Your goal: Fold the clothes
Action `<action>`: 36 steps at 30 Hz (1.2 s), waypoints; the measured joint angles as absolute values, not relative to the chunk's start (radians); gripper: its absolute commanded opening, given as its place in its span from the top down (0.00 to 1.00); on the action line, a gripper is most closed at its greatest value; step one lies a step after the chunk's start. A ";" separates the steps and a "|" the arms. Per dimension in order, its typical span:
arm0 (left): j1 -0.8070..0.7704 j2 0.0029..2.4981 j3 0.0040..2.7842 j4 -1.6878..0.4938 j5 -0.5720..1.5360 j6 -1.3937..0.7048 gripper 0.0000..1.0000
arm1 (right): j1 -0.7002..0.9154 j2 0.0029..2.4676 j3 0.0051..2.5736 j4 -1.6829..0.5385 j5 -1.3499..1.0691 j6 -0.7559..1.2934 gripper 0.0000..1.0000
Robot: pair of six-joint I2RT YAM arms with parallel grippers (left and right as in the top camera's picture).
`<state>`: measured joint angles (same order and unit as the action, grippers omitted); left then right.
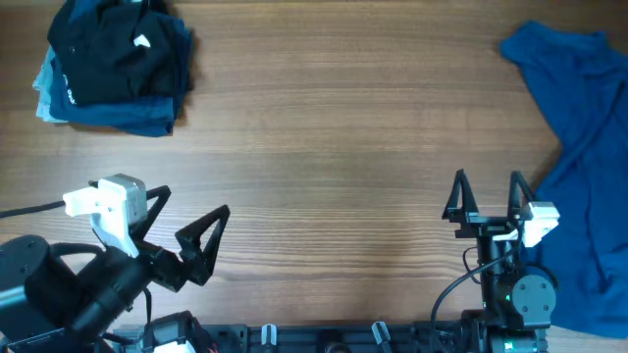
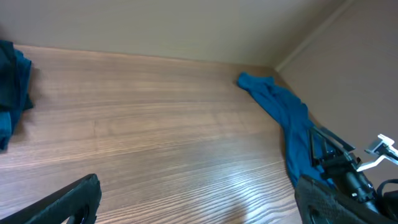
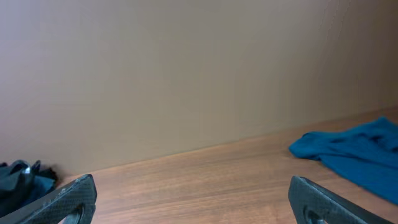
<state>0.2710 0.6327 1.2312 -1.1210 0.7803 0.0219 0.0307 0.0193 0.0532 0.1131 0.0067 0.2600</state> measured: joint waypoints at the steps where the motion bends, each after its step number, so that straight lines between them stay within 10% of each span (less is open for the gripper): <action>1: 0.271 0.633 1.231 -1.121 0.780 0.022 0.00 | 0.031 0.019 0.051 0.118 0.002 0.260 0.00; 36: 0.271 0.633 1.231 -1.121 0.780 0.022 0.00 | 0.029 0.016 0.007 0.004 -0.090 0.211 0.00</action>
